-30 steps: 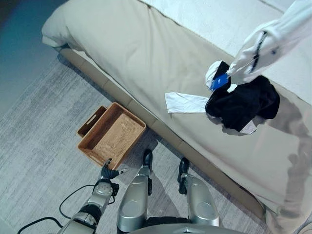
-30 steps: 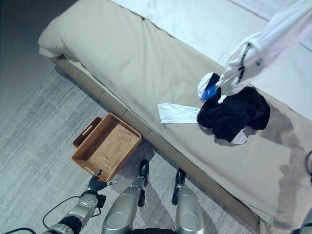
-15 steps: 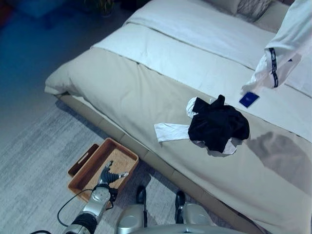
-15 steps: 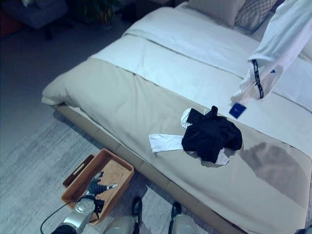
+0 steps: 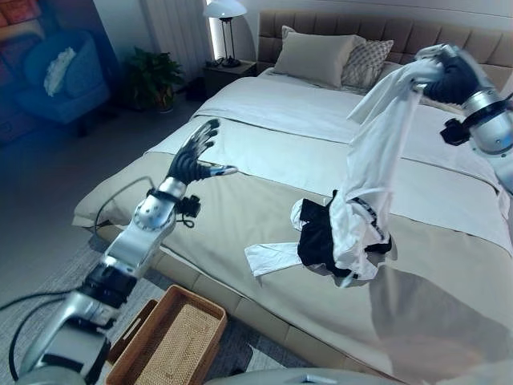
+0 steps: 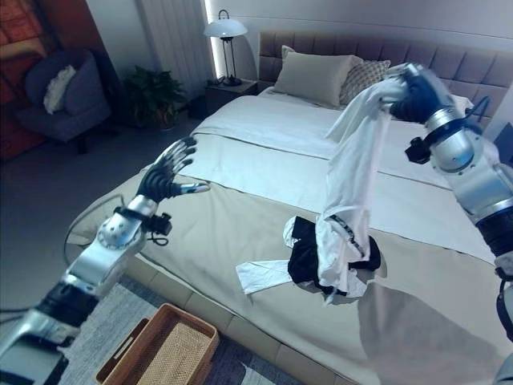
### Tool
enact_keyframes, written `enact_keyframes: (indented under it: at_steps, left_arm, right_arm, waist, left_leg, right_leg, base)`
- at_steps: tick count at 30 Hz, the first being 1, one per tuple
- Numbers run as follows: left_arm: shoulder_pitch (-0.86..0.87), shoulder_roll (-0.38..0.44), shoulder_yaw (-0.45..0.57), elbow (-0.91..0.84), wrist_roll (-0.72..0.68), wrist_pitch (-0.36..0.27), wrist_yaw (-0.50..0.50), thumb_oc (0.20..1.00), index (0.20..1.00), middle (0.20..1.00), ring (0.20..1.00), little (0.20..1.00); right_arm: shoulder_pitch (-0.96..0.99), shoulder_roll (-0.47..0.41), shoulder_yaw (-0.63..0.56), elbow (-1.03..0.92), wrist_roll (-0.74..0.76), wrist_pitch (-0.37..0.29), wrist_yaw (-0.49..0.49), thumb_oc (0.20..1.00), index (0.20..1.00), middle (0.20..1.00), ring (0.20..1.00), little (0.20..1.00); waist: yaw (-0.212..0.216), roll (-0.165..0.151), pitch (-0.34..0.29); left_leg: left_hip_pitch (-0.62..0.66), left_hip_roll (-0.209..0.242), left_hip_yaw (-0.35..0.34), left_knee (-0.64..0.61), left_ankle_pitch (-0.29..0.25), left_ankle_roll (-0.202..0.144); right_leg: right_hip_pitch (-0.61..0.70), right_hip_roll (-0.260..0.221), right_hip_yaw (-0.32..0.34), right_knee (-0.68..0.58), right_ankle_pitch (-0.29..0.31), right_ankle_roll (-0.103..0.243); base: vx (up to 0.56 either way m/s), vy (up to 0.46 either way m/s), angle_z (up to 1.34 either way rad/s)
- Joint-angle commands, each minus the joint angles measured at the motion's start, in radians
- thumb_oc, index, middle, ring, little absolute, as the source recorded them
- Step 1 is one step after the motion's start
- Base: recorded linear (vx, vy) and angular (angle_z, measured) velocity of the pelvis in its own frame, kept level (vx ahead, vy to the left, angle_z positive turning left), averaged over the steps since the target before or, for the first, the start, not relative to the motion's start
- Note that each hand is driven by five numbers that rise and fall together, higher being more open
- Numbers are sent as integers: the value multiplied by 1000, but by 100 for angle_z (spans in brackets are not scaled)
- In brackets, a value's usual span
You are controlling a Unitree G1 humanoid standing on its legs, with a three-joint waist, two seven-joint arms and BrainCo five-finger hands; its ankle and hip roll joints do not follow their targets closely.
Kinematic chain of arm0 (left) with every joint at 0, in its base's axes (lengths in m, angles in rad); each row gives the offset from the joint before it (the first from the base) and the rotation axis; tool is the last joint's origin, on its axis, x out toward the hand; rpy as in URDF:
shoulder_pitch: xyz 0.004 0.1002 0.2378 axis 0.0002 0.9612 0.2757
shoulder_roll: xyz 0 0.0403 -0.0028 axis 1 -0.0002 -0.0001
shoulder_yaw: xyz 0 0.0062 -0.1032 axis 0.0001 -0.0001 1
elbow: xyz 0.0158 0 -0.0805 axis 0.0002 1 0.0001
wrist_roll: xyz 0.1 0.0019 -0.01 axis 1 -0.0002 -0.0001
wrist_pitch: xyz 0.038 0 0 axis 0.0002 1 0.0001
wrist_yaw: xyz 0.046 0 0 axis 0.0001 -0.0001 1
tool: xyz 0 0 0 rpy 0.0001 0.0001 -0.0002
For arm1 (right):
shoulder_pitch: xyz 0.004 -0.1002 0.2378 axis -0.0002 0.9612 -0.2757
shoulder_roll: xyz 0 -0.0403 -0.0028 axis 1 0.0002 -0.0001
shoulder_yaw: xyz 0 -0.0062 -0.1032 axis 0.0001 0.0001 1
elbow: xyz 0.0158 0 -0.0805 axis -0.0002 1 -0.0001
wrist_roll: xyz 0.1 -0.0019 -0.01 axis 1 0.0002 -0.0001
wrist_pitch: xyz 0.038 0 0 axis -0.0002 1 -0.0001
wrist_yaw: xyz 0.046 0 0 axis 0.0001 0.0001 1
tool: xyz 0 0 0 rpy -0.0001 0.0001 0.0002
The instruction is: Pick up clothes into the bucket
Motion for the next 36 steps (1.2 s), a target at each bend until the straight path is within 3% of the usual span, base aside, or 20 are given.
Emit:
enact_keyframes:
  at_steps: [1, 7, 8, 20, 23, 28, 29, 36]
  left_arm:
    - [-77, 28, -73, 20, -93, -26, -29, 1000, 1000, 1000, 1000, 1000]
    - [-206, -1, -199, 62, -119, -5, -47, 1000, 1000, 1000, 1000, 1000]
    - [-227, -37, -222, 94, -122, 1, -45, 1000, 1000, 1000, 1000, 1000]
    - [-314, -226, -281, 265, -92, 36, -18, 1000, 1000, 1000, 1000, 1000]
    - [-330, -268, -302, 258, -164, 45, -18, 1000, 1000, 1000, 1000, 1000]
    - [-362, -239, -381, 164, -349, 60, -72, 1000, 1000, 1000, 1000, 1000]
    - [-396, -203, -437, 109, -477, 82, -125, 1000, 1000, 1000, 1000, 1000]
    - [-414, -73, -520, -1, -678, 147, -243, 1000, 1000, 1000, 1000, 1000]
  right_arm:
    - [-59, -13, 7, -88, 75, -30, 7, 200, 200, 200, 200, 200]
    - [-61, -10, 13, -207, 121, -47, 18, 200, 200, 200, 200, 200]
    - [-84, -1, 29, -244, 132, -57, 20, 200, 200, 200, 200, 200]
    - [-143, 84, 42, -382, 141, -87, 14, 200, 200, 200, 200, 200]
    - [-152, 94, 52, -412, 146, -86, 17, 200, 200, 200, 200, 200]
    - [-158, 79, 68, -440, 173, -91, 23, 200, 200, 200, 200, 200]
    - [-167, 72, 80, -447, 191, -94, 22, 200, 200, 200, 200, 200]
    - [-171, 58, 99, -437, 210, -109, 34, 200, 200, 200, 200, 200]
  waist:
    - [17, -59, -62]
    - [6, -56, -64]
    - [3, -55, -65]
    - [-1, -50, -56]
    - [-1, -49, -50]
    - [-4, -44, -45]
    - [-6, -40, -46]
    - [-15, -33, -48]
  left_leg:
    - [-48, -10, -18, 87, -81, -17]
    - [-25, -13, -36, 74, -77, -17]
    - [-20, -13, -40, 72, -77, -17]
    - [-13, -18, -52, 82, -80, -14]
    - [-18, -23, -57, 93, -83, -12]
    - [-28, -26, -63, 98, -82, -11]
    - [-32, -26, -63, 98, -80, -12]
    - [-37, -26, -57, 96, -78, -15]
  right_leg:
    - [-52, -51, -49, 55, 11, 55]
    - [-24, -51, -57, 61, 3, 52]
    - [-20, -52, -60, 61, 2, 52]
    - [-15, -58, -71, 72, -1, 51]
    - [-18, -61, -74, 81, -3, 50]
    - [-24, -64, -76, 83, 1, 52]
    - [-28, -66, -78, 81, 4, 55]
    - [-36, -68, -74, 77, 10, 58]
  base:
    - [0, 0, 0]
    - [9, 2, 4]
    - [0, 0, 0]
    - [-1, 0, 1]
    - [0, 0, 0]
    - [-3, 6, 3]
    - [-1, 6, 8]
    - [4, 6, 3]
